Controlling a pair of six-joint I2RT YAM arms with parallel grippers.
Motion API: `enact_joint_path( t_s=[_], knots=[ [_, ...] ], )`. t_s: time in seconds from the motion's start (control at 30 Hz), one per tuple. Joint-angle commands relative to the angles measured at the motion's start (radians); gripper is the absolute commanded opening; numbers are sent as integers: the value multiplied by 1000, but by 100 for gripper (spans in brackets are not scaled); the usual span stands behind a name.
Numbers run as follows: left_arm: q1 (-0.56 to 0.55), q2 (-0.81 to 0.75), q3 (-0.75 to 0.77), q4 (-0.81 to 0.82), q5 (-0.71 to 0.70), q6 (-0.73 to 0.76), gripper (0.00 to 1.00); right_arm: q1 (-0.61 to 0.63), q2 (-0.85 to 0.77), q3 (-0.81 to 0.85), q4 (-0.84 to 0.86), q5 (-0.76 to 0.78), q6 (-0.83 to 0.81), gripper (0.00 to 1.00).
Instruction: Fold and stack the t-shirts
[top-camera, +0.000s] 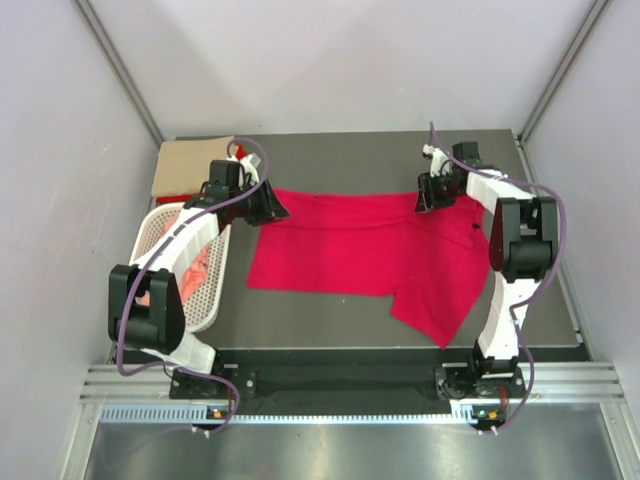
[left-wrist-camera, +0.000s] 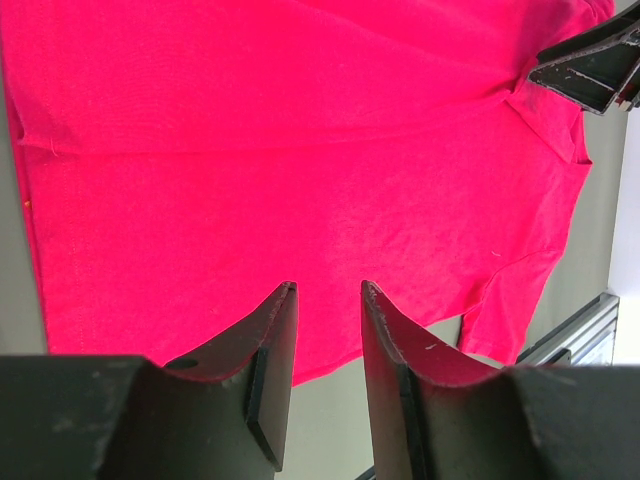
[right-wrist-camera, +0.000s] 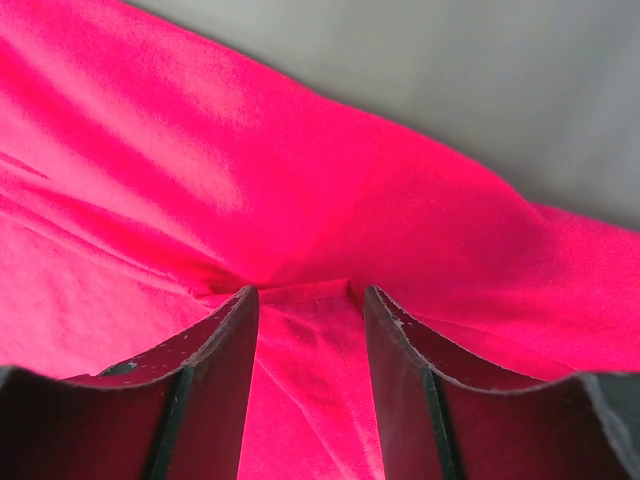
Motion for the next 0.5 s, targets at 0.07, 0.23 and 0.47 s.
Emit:
enact_joint_path(
  t_s=[0.07,0.23,0.47],
  knots=[
    [-7,-25,-2,60,26,-1,36,-3,10,17,46,-30,-28,47],
    [-8,-27,-2,63,26,0,37,-3,26,26,36,-58,-33,49],
    [-8,-22,4,61,31,-3,36,-2,40,41,25,-65,-28,49]
  ],
)
